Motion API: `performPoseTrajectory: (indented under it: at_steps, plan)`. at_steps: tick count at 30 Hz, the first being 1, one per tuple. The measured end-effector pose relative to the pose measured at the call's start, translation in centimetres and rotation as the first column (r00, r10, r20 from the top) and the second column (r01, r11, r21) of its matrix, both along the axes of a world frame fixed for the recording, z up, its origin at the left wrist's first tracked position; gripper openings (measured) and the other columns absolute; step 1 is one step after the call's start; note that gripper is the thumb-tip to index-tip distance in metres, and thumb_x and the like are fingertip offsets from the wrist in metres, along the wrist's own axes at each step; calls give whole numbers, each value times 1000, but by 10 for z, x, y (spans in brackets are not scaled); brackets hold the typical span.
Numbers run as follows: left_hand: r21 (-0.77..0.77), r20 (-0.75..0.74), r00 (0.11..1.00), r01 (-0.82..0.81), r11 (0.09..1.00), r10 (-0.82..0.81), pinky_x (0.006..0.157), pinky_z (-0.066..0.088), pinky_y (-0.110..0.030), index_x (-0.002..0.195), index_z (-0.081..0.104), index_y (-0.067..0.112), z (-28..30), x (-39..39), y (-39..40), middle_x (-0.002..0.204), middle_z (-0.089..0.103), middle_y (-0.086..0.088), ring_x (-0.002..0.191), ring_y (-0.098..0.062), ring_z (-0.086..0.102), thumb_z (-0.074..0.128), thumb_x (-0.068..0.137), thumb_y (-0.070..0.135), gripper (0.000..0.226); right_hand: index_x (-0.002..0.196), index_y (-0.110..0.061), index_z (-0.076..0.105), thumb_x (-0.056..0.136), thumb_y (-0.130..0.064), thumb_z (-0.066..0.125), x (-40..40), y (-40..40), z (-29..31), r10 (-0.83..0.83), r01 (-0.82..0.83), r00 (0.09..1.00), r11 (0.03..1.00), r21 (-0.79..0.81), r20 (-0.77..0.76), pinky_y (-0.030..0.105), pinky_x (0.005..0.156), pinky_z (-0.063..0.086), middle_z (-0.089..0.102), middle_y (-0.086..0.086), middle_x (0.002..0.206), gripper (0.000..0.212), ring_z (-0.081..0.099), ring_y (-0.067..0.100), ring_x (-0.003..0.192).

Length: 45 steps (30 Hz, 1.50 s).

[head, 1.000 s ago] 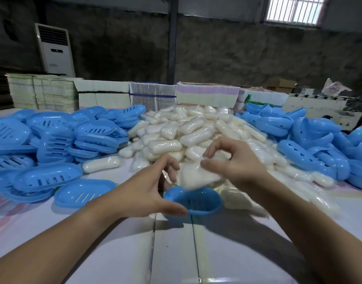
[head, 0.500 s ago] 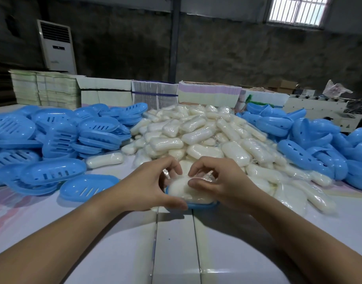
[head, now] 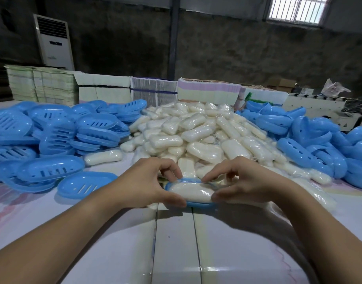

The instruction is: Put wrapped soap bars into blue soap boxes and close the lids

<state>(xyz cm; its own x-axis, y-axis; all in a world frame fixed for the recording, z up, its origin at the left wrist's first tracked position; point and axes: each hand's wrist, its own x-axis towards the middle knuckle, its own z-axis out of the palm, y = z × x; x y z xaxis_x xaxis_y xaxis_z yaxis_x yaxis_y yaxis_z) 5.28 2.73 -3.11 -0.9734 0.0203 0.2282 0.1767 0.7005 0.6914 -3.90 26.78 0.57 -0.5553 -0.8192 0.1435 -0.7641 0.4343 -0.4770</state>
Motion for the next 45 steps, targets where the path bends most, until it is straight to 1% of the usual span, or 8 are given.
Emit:
performPoseTrajectory:
  at_steps: [8,13,18,23,27,32,39,45]
  plan:
    - [0,-26,1000,-6,1000,6,79,51,-13,100,70,41,-1,-1,-2,107,59,24,98,8,56,96,56,40,51,104,-23,78,74,-25,85,7,-5,-2,-13,11,992,1000,-10,-123,4,70,38,60,-19,81,32,55,-17,81]
    - [47,18,1000,3,999,-4,84,56,-27,97,73,35,1,-1,-6,99,71,21,93,-5,67,95,61,33,42,107,-27,76,75,-34,83,7,-9,-3,-29,36,977,999,31,-211,20,83,45,65,-7,94,33,58,6,91]
    - [24,44,999,0,1000,-1,84,52,-22,97,76,34,4,-3,-12,105,73,8,96,-9,67,95,64,32,39,103,-31,76,74,-33,83,6,-14,-8,-57,64,970,998,20,-236,0,78,31,56,-18,90,30,40,-5,88]
    - [23,37,999,5,1000,-6,82,55,-24,94,75,43,-1,-5,-14,104,73,10,97,-5,67,95,60,40,40,94,-26,78,78,-26,81,-12,4,-6,-155,126,986,938,-324,-65,8,72,37,68,-19,90,16,57,-7,88]
    - [4,35,999,38,999,-38,81,55,-21,97,72,51,-3,-8,-15,104,72,16,96,-2,67,93,61,43,43,110,-30,69,85,-28,68,-66,34,0,-642,467,747,692,-550,-172,31,86,46,66,-10,106,25,57,12,101]
    - [1,6,999,45,999,-45,83,56,-28,95,72,53,-4,-9,-17,102,73,16,95,0,66,87,50,61,48,144,-26,38,89,-41,52,-124,104,-5,-912,892,359,398,-217,-196,52,102,39,51,13,137,59,46,39,123]
    - [-70,71,988,142,987,-137,86,53,-25,112,66,57,-4,-8,-26,113,66,29,103,4,64,70,40,94,80,142,-33,46,84,-45,60,-136,120,-29,-887,851,457,457,-259,-66,45,100,45,60,9,134,61,52,35,122]
    - [-15,75,991,108,994,-106,87,56,-57,110,73,49,-12,-16,-39,99,75,1,92,-39,69,84,43,82,76,135,-29,53,79,-38,65,-120,115,-22,-855,776,517,455,-437,30,46,105,39,62,7,127,58,47,31,121]
